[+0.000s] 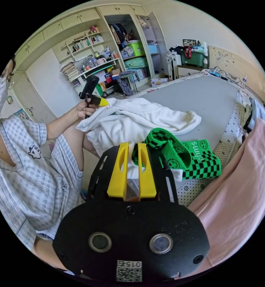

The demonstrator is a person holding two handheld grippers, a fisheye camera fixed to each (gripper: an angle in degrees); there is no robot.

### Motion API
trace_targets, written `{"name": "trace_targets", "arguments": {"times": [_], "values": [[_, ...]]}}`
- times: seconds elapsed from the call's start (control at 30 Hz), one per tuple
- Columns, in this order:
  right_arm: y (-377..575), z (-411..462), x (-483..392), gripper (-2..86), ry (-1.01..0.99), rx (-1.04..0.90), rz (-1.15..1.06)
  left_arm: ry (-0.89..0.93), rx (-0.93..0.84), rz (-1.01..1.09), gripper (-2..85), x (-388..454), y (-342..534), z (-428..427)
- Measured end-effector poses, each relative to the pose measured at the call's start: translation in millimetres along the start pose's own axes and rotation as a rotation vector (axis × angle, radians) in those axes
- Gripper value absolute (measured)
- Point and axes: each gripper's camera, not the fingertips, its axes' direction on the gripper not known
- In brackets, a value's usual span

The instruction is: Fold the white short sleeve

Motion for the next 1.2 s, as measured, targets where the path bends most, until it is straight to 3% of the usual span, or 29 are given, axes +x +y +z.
{"name": "trace_targets", "arguments": {"times": [0.1,0.17,0.23,0.37,0.7,0.77,0.9,1.0,1.07,1.2], "values": [[-7.8,-26.9,-3.1,6.3,0.035,0.044,-0.019,-0.038,0.009,0.288,1.1,65.4,6.4,-3.4],[-18.7,-48.5,-1.8,5.8,0.054,0.055,-0.056,-0.032,-0.105,0.476,0.5,107.3,22.4,20.3],[-35.5,-57.7,-2.3,6.0,0.082,0.027,-0.09,0.018,-0.202,0.539,0.3,121.1,34.9,48.3],[-101.2,-42.5,-14.8,7.0,0.102,-0.088,-0.227,0.062,-0.401,0.546,0.1,122.5,54.0,108.4],[-285.4,66.7,-64.7,11.2,0.081,-0.572,-0.567,-0.016,-0.463,0.537,0.0,115.9,76.1,135.6],[-321.6,77.8,-71.8,11.6,-0.039,-0.607,-0.605,-0.026,-0.467,0.527,0.1,112.6,80.1,135.1],[-382.5,62.8,-77.8,11.2,-0.344,-0.482,-0.622,-0.015,-0.465,0.51,0.1,106.3,84.2,128.9],[-414.1,75.7,-75.5,10.6,-0.226,-0.438,-0.642,-0.025,-0.455,0.502,0.2,104.2,86.0,123.5],[-420.6,140.7,-56.3,10.6,-0.037,-0.622,-0.608,-0.035,-0.452,0.504,0.1,105.0,86.1,120.0],[-408.5,230.1,-5.6,9.4,-0.011,-0.853,-0.5,-0.05,-0.449,0.519,0.1,109.7,84.5,117.2]]}}
